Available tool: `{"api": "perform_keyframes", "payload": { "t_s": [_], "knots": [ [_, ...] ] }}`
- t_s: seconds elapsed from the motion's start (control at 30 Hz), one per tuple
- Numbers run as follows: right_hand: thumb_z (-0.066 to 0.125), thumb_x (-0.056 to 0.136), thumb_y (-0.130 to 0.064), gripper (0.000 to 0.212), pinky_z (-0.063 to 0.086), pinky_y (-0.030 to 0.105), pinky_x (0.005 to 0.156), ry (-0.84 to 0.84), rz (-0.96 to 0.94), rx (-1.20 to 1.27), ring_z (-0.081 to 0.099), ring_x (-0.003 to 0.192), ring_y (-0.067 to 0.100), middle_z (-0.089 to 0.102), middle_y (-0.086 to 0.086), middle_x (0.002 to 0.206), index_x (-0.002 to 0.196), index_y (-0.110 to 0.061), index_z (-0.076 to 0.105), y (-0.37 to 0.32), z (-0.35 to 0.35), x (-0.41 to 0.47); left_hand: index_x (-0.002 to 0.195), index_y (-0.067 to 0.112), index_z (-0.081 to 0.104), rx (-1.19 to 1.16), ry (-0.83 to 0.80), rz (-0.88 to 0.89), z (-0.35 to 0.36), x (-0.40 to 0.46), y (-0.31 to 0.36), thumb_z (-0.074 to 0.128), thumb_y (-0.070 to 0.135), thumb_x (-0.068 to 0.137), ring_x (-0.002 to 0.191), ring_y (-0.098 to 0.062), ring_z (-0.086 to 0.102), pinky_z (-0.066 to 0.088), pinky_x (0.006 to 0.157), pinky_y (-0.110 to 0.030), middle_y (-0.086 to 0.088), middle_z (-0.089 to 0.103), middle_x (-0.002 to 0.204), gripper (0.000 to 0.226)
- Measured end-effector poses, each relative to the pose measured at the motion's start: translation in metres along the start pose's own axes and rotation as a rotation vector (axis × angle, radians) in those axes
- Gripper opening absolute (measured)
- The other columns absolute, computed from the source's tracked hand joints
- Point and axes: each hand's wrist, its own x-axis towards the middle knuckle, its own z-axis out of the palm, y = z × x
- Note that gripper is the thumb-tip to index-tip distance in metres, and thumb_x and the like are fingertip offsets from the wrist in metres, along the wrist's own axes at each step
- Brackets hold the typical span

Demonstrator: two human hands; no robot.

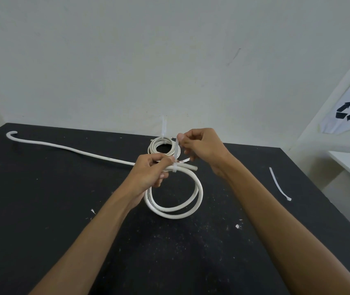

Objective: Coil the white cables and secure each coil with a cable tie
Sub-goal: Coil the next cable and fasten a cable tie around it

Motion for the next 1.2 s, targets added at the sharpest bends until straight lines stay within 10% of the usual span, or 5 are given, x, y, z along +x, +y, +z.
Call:
{"api": "perform_keyframes", "payload": {
  "t_s": [0.23,0.57,1.2],
  "knots": [
    [0.076,0.100,-0.033,0.029,0.054,0.030,0.077,-0.140,-0.073,-0.089,0.064,0.077,0.015,0.074,0.019,0.090,0.087,-0.007,0.078,0.008,0.001,-0.011,0.094,0.015,0.081,0.044,-0.002,0.013,0.003,0.000,0.004,0.069,0.025,0.103,0.058,-0.012,0.039,0.029,0.051,-0.025,-0.002,0.046,0.066,0.018],
    [0.082,0.092,-0.019,0.029,0.052,0.037,0.064,0.091,-0.069,-0.130,0.055,0.059,0.016,0.066,0.013,0.062,0.066,-0.009,0.074,0.004,0.008,-0.003,0.071,0.022,0.071,0.109,-0.014,0.011,0.013,0.001,0.013,0.064,0.021,0.104,0.053,-0.015,0.035,0.030,0.049,-0.024,-0.004,0.044,0.059,0.033],
    [0.085,0.089,-0.017,0.030,0.051,0.030,0.063,0.142,-0.066,-0.102,0.059,0.053,0.008,0.064,-0.007,0.055,0.060,-0.016,0.075,0.003,0.000,0.003,0.107,0.022,0.079,0.216,-0.010,0.144,0.020,-0.014,0.004,0.064,0.039,0.106,0.058,0.001,0.055,0.043,0.063,-0.014,0.018,0.059,0.063,0.023]
  ]
}}
